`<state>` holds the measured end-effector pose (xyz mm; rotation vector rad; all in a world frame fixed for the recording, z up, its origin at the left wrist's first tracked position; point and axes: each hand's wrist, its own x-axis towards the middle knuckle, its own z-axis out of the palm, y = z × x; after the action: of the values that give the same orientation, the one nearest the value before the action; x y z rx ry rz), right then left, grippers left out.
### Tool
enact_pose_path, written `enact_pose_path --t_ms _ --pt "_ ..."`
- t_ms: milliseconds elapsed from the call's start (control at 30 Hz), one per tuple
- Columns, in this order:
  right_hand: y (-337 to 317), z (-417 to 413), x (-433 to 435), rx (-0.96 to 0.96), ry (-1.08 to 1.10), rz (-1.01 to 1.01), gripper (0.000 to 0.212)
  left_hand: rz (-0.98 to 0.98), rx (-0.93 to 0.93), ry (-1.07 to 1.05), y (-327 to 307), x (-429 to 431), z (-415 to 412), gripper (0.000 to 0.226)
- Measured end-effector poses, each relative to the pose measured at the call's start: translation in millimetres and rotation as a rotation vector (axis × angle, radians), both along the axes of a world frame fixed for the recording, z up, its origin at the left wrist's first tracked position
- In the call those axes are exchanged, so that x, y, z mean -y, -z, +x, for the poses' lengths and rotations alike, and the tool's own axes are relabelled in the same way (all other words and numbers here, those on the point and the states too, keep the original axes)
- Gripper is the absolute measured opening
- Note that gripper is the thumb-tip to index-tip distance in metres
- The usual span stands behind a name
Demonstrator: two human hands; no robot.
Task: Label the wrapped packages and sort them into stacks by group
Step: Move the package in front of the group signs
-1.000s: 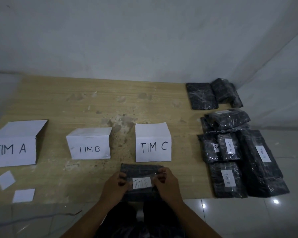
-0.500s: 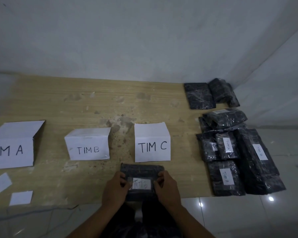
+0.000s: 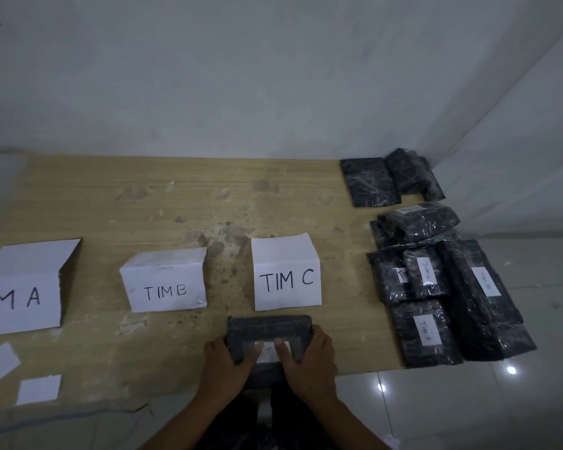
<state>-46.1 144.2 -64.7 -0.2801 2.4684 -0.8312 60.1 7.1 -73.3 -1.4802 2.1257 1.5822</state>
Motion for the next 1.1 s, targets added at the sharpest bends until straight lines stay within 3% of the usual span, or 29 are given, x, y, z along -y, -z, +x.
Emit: enact_pose_path --t_ms 200,333,500,567,700,900,1100 --pt "-9.4 -7.9 -9.0 -0.037 0.011 -0.151 0.082 0.164 -0.126 -0.012 -17.1 -3.9 -6.8 0.071" --pt "-12.4 -12.0 -23.5 -0.029 0.129 -0.238 0.050 0.176 -0.173 0.019 -25.4 -6.7 -19.7 0.050" --pt "-23.5 -18.6 -47.4 -0.130 0.315 -0.267 0.024 0.068 -0.179 0.139 -28.5 -14.2 -49.5 0.039" --pt "-29.1 -22.8 -55.8 -0.140 0.372 -0.281 0.029 0.054 -0.188 0.211 -33.7 -18.1 -64.7 0.037" --pt "-39.2 -40.8 -79.7 -0.177 0.471 -0.290 0.065 0.179 -0.265 0.301 -58.9 -36.9 -107.9 0.049" --pt "-51.5 -103.3 -113.5 -0.307 0.478 -0.279 0.040 0.089 -0.295 0.406 -75.5 -63.2 -171.8 0.051" --pt "-71.1 -182.1 -145.3 -0.344 0.388 -0.314 0.043 0.176 -0.309 0.358 -97.0 -95.3 -228.2 0.033"
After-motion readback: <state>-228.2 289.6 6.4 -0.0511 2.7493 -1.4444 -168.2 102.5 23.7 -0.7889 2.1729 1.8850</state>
